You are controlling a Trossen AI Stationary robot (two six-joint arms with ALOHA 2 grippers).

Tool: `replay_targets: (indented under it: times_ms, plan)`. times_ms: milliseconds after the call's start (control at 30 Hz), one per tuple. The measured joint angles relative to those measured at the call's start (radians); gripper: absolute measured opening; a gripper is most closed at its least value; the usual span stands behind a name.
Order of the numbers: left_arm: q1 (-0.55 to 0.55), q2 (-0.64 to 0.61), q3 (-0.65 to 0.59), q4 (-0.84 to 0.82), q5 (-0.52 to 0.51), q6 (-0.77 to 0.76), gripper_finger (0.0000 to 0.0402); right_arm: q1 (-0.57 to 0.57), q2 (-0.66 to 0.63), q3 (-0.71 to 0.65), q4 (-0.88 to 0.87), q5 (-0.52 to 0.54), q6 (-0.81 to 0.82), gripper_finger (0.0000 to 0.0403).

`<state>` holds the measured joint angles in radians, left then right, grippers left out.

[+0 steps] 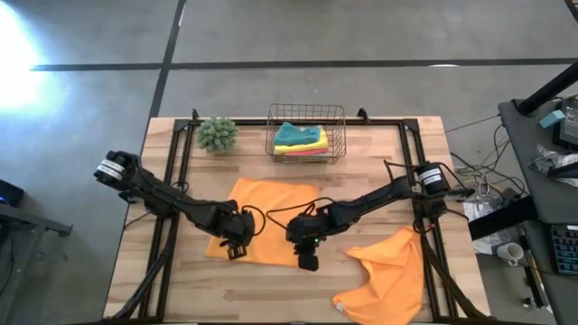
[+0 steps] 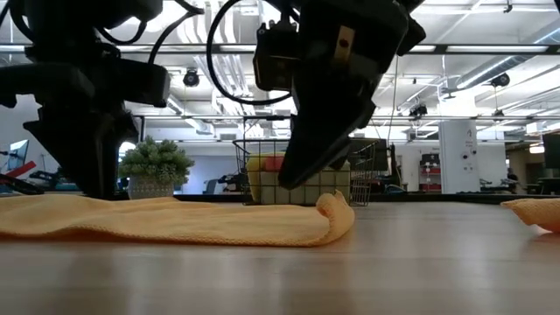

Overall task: Fold microfiber towels
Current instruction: Fold the left orange towel

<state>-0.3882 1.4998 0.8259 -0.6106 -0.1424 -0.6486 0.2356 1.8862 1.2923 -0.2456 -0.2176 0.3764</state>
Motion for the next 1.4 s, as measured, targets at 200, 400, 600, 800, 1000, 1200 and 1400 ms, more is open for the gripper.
replay_targets:
  times_ms: [200,400,600,800,1000,1200,1400]
  plan:
    - [0.0,0.0,-0.044,0.032,0.0,0.0,0.0152,0.009,0.003,-0.023,-0.009,-0.001,0.009,0.0063]
    - [0.0,0.0,-0.047,0.034,0.0,0.0,0.0152,0.032,0.003,-0.058,-0.025,-0.003,0.045,0.0063]
    - [0.0,0.0,-0.036,0.096,0.03,0.001,0.0152,0.055,0.002,-0.065,-0.106,0.001,0.07,0.0063]
    - [-0.001,0.0,-0.008,0.1,0.06,0.006,0.0152,0.074,-0.001,-0.063,-0.179,0.0,0.054,0.0063]
    - [-0.02,-0.016,0.0,0.098,0.193,-0.002,0.0152,0.09,-0.022,-0.065,-0.281,0.003,0.027,0.0063]
    - [-0.125,-0.042,0.002,0.097,0.237,-0.037,0.0152,0.094,-0.068,-0.072,-0.308,0.012,0.014,0.0063]
    - [-0.254,-0.042,0.011,0.1,0.187,-0.175,0.0152,0.094,-0.112,-0.074,-0.302,0.012,-0.016,0.0063]
